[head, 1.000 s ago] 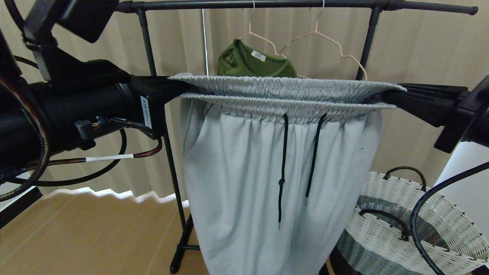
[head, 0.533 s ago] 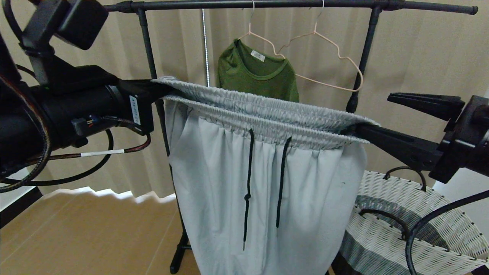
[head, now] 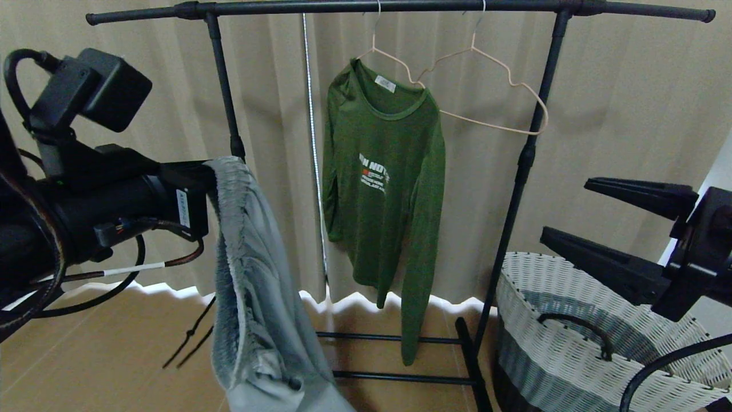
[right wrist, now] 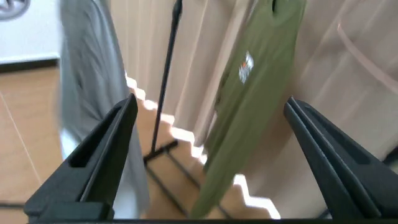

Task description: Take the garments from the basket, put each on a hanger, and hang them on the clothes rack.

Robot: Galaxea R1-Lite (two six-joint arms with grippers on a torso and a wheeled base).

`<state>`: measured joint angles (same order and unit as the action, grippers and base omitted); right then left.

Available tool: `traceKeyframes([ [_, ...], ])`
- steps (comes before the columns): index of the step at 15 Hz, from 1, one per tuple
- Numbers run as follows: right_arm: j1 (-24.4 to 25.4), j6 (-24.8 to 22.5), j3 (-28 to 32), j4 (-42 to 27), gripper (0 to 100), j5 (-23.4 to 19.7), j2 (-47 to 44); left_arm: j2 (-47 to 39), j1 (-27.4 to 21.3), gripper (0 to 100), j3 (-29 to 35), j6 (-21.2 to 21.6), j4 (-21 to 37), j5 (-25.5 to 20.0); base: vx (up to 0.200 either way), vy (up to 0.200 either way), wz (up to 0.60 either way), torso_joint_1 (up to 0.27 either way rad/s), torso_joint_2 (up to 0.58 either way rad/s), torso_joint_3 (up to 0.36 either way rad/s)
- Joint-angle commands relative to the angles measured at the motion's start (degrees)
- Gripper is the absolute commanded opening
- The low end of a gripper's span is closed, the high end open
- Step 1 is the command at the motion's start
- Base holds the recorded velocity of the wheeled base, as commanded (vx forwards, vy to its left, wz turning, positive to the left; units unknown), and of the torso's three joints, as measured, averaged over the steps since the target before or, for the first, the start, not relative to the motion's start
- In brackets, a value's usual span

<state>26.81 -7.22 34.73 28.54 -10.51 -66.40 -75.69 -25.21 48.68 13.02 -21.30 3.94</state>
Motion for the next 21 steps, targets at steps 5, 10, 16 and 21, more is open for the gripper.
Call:
traceKeyframes([
  [5,-13.6,-0.2,-7.9,0.6,100,0.2,2.9,7.5,3.2,0,-8.2,0.5,-3.4,-0.1,0.0,0.0,0.0,0.0,0.0,0.0],
  [10,-14.4,-0.5,-9.3,0.5,100,0.1,5.9,7.4,3.7,0,-8.2,0.5,-3.6,-0.2,0.0,0.0,0.0,0.0,0.0,0.0],
  [16,-16.3,-0.4,-9.3,0.5,100,0.2,5.9,7.8,3.7,0,-8.6,0.5,-3.6,-0.2,0.0,0.0,0.0,0.0,0.0,0.0],
  [21,-16.3,-0.3,-9.2,0.6,100,0.1,5.7,8.0,3.8,0,-9.1,0.7,-3.5,-0.2,0.0,0.0,0.0,0.04,-0.1,-0.06],
])
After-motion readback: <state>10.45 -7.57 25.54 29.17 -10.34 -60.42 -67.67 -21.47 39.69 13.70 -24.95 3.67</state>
